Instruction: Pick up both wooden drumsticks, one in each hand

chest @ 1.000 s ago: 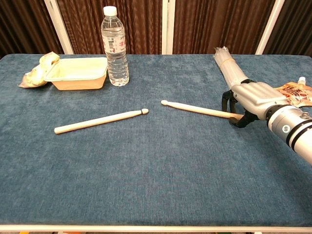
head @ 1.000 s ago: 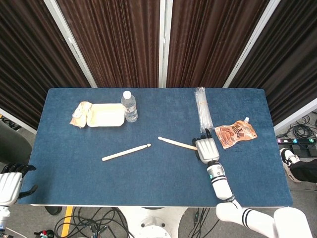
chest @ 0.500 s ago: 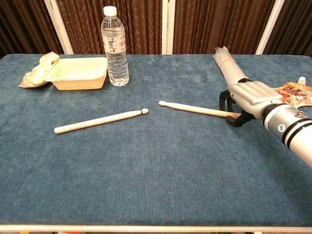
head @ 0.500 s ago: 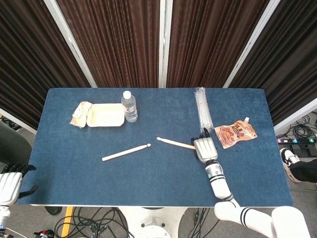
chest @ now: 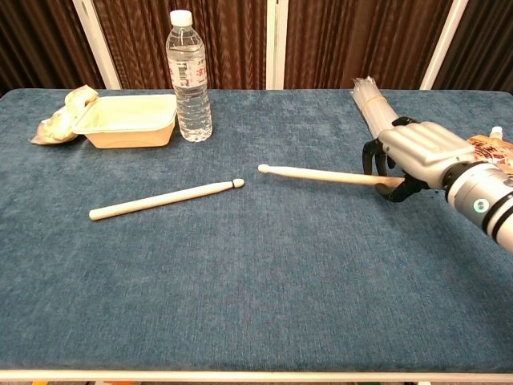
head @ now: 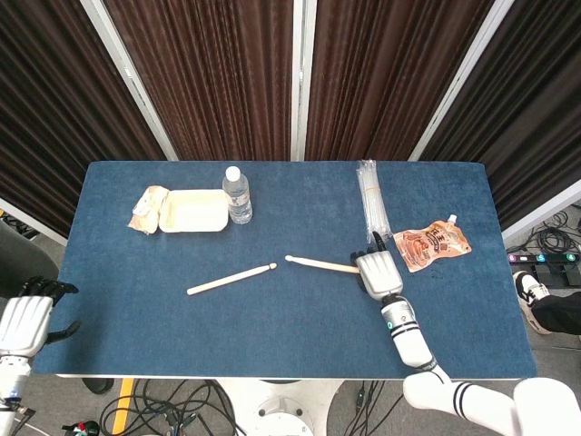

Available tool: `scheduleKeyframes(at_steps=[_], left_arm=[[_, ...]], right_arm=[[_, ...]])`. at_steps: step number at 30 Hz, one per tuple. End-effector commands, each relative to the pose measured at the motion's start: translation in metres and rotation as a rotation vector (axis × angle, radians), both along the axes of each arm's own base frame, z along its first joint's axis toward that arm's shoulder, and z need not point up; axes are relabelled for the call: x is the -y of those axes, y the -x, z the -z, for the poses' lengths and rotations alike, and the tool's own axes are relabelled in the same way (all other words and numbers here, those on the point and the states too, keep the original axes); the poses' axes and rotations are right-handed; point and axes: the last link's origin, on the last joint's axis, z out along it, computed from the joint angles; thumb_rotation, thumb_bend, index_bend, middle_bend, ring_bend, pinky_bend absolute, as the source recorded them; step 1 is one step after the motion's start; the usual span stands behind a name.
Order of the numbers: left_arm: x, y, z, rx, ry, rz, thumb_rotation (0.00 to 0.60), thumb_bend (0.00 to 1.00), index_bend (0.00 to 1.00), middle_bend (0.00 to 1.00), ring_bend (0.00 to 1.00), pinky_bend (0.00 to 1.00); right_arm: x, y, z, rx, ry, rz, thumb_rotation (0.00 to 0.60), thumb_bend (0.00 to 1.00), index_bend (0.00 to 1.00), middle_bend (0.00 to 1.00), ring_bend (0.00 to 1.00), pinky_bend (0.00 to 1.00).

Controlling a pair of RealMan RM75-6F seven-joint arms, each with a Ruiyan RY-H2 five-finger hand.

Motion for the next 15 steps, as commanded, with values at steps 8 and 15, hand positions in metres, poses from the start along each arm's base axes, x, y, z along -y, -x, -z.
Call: scheduleKeyframes(at_steps=[8, 15], left_arm=[[-0.062, -0.05, 0.034, 0.067, 0.097, 0.056, 0.6, 0.16, 0.38, 0.4, 0.31, 0.24], [-0.085, -0.083, 0.079, 0.038, 0.144, 0.072, 0.6, 0.2, 0.43, 0.44, 0.49, 0.5]], right_arm=[[-0.015, -0.009, -0.068, 0.163, 0.127, -0.119, 0.6, 1.0, 0.59, 0.59, 0.4, 0.06], [-0.018, -0.008, -0.108, 0.247, 0.195, -0.148, 0.6, 1.0, 0.59, 0.59, 0.4, 0.06]])
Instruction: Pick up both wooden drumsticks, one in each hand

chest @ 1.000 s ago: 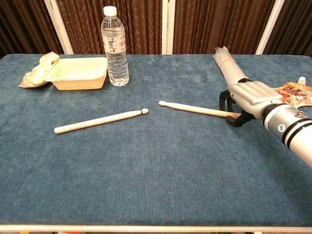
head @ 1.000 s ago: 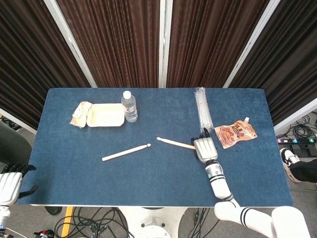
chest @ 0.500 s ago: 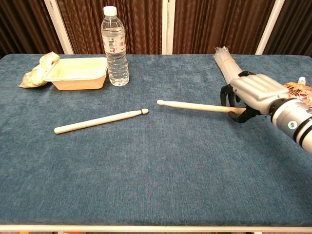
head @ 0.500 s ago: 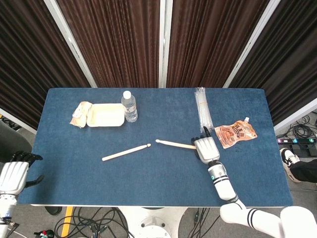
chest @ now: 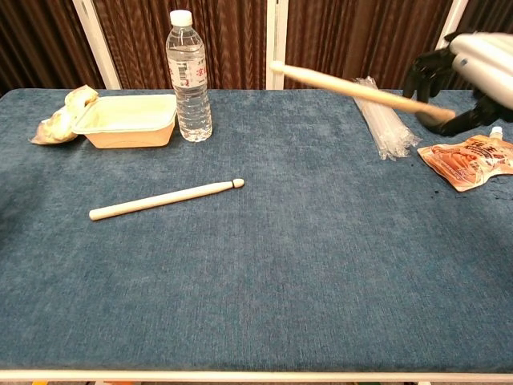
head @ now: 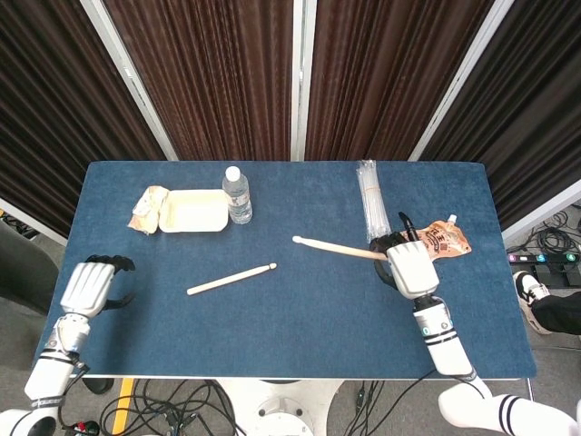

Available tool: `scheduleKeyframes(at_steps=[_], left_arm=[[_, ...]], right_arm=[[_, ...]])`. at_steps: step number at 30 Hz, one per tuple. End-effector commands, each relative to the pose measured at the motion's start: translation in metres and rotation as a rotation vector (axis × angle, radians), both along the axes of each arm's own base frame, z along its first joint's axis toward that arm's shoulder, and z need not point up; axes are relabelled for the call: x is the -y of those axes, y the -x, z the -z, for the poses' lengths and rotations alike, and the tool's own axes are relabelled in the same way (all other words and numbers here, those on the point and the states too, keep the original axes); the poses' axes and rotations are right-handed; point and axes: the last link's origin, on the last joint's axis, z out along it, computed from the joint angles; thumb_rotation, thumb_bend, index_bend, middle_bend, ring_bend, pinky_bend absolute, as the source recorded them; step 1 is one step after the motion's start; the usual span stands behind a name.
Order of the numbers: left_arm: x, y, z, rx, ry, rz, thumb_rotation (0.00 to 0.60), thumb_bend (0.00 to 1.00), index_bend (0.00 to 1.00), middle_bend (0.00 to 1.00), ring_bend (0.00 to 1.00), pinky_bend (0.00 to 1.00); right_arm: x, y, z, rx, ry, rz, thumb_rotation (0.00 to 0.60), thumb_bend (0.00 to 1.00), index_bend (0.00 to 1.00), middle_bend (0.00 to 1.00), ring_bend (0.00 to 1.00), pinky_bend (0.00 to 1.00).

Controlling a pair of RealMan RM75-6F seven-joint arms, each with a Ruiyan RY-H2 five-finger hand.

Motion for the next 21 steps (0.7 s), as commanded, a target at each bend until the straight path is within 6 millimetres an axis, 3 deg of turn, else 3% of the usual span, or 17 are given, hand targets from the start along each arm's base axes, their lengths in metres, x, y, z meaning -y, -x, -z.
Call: scheduleKeyframes(at_steps=[1, 5, 13, 21], left_arm=[[-0.014, -0.024, 0.033, -0.023, 0.031, 0.02, 0.6, 0.21, 0.43, 0.44, 0.52, 0.56], [-0.021, -0.044, 0.064, -0.035, 0.083, 0.032, 0.6, 0.21, 0.43, 0.45, 0.57, 0.67], [-0.037, -0.076, 0.116, -0.108, 0.159, 0.049, 0.6, 0.21, 0.43, 0.46, 0.61, 0.69], [-0.046, -0.085, 0.136, -0.154, 0.178, 0.009, 0.6, 0.22, 0.43, 0.5, 0.62, 0.69]], right_arm=[[-0.002, 0.003, -0.017, 0.032, 0.034, -0.004, 0.6, 1.0, 0.59, 0.59, 0.4, 0.06], [-0.004, 0.011, -0.022, 0.056, 0.033, 0.023, 0.6, 1.0, 0.59, 0.59, 0.4, 0.06], [-0.006, 0.024, -0.026, 0.071, 0.044, 0.049, 0.6, 1.0, 0.59, 0.59, 0.4, 0.06], [-0.006, 0.03, -0.027, 0.078, 0.041, 0.06, 0.6, 1.0, 0.59, 0.59, 0.4, 0.06]])
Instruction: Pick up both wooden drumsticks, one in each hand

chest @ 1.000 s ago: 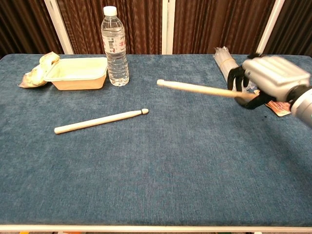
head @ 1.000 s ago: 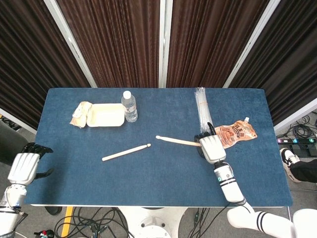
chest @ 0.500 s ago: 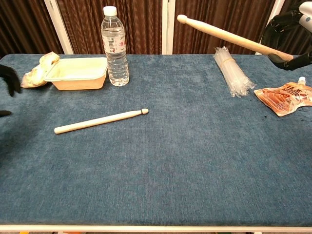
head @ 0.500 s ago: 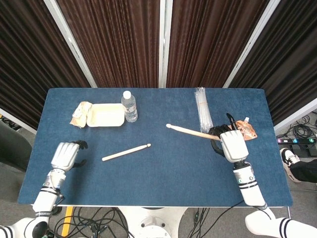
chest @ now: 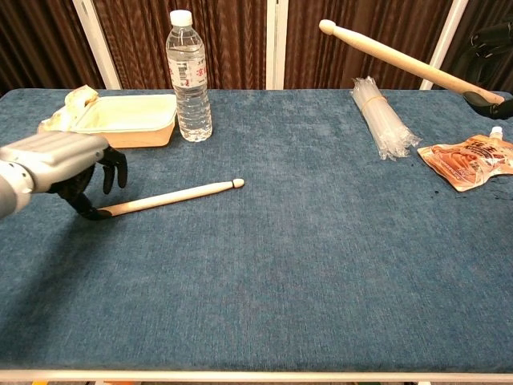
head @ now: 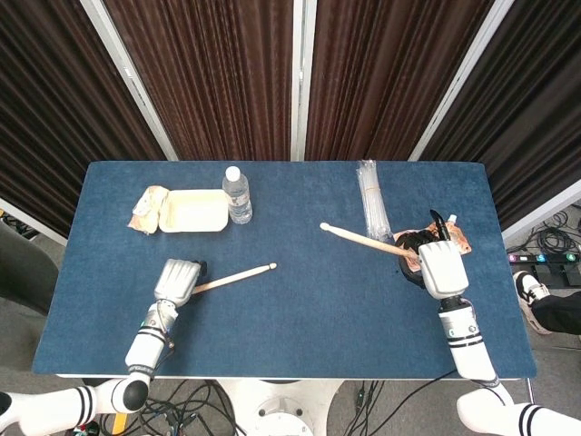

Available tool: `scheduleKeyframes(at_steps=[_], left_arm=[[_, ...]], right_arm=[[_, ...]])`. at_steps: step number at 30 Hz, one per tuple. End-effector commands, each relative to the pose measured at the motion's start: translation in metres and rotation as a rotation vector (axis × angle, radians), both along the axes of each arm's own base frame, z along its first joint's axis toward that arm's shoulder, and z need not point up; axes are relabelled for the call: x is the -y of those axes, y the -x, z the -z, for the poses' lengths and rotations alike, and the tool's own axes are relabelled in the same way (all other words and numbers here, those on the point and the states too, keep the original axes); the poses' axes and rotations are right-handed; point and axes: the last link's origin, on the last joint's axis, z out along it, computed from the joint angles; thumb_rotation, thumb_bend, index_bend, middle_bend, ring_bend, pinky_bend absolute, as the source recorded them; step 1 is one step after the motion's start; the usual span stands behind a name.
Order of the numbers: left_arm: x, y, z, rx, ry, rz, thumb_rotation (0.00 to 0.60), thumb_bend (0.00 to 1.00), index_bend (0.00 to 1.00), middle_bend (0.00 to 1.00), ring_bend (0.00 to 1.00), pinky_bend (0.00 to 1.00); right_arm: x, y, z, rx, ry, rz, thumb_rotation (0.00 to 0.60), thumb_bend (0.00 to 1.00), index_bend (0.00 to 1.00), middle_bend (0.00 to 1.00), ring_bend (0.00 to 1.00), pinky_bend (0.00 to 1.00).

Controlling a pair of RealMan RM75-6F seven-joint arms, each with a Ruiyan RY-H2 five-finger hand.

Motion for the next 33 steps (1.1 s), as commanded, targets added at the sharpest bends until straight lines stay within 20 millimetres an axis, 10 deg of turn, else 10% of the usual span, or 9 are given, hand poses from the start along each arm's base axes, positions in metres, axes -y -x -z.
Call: scheduleKeyframes(at_steps=[1, 33], left_arm=[[-0.0036, -0.0034, 0.0073, -0.011, 0.007, -0.013, 0.6, 0.23, 0.43, 0.51, 0.62, 0.69], [-0.002, -0.0001, 0.0164, -0.024, 0.037, -0.026, 0.6, 0.36, 0.47, 0.56, 0.63, 0.69]], right_arm=[[0.0003, 0.0011, 0.0009, 0.001, -0.005, 0.002, 0.6, 1.0, 0.59, 0.59, 0.4, 0.06], [-0.0005, 0.0049, 0.0105, -0.009, -0.035, 0.023, 0.6, 1.0, 0.59, 0.59, 0.4, 0.06]])
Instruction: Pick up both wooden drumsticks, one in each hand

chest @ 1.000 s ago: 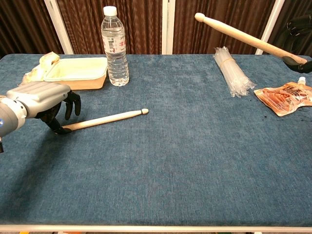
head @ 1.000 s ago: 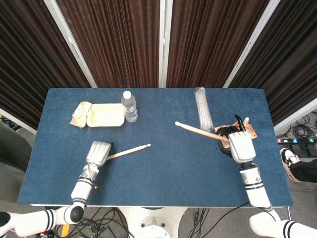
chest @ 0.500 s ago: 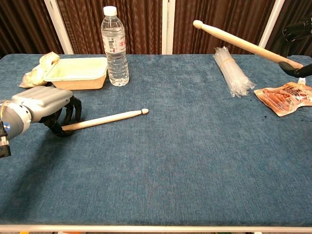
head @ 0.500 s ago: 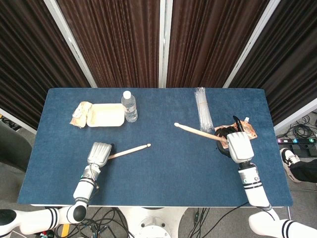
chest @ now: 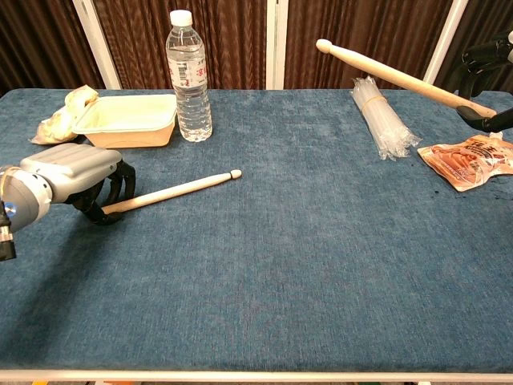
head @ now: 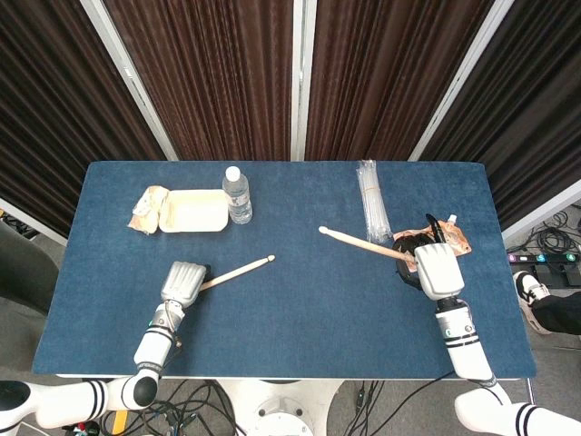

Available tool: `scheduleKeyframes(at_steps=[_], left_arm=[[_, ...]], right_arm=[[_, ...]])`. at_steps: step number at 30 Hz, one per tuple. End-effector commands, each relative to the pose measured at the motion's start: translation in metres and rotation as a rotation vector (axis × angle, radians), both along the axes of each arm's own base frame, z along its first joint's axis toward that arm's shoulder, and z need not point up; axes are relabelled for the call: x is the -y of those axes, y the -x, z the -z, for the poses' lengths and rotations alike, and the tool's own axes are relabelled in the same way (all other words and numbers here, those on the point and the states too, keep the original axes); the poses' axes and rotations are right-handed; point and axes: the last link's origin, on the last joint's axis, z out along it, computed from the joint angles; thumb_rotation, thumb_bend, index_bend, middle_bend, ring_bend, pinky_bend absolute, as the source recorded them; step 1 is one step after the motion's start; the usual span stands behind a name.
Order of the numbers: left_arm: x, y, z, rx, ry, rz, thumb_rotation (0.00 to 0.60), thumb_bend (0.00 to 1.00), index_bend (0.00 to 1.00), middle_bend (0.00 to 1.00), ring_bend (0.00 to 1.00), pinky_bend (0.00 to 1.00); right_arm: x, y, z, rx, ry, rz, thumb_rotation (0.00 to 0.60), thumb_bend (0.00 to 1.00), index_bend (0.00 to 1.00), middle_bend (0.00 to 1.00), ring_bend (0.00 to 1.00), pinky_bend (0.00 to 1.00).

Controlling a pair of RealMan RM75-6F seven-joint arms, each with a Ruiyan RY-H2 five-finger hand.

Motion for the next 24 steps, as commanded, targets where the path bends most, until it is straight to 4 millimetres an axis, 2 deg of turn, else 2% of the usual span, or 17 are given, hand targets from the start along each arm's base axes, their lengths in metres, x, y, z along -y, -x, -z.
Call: scheduleKeyframes(at_steps=[1, 6, 12, 16, 20, 24], left_arm=[[-0.001, -0.001, 0.0, 0.013, 0.0, 0.0, 0.6, 0.37, 0.48, 0.56, 0.63, 0.69], [0.0, 0.002, -0.003, 0.102, -0.001, -0.015, 0.6, 0.47, 0.57, 0.64, 0.67, 0.69], [0.0, 0.014, -0.017, 0.237, -0.008, -0.032, 0.6, 0.51, 0.63, 0.7, 0.67, 0.69], [0.002, 0.023, -0.027, 0.341, -0.022, -0.011, 0.6, 0.52, 0.65, 0.71, 0.67, 0.69], [0.002, 0.02, -0.037, 0.44, -0.012, 0.041, 0.6, 0.52, 0.65, 0.72, 0.67, 0.69], [-0.001, 0.003, -0.043, 0.545, 0.034, 0.122, 0.6, 0.52, 0.65, 0.71, 0.67, 0.69]], right_arm=[[-0.001, 0.001, 0.0, -0.002, -0.002, 0.003, 0.6, 1.0, 0.59, 0.59, 0.4, 0.06], [-0.003, 0.004, -0.001, 0.002, 0.0, 0.009, 0.6, 1.0, 0.6, 0.59, 0.41, 0.06], [-0.011, 0.015, -0.001, 0.035, -0.01, 0.048, 0.6, 1.0, 0.6, 0.59, 0.41, 0.06], [-0.023, 0.023, 0.008, 0.107, -0.077, 0.057, 0.6, 1.0, 0.6, 0.59, 0.41, 0.07], [-0.032, 0.015, 0.019, 0.18, -0.133, 0.014, 0.6, 1.0, 0.62, 0.59, 0.41, 0.07], [-0.036, -0.004, 0.04, 0.255, -0.192, -0.024, 0.6, 1.0, 0.62, 0.59, 0.42, 0.09]])
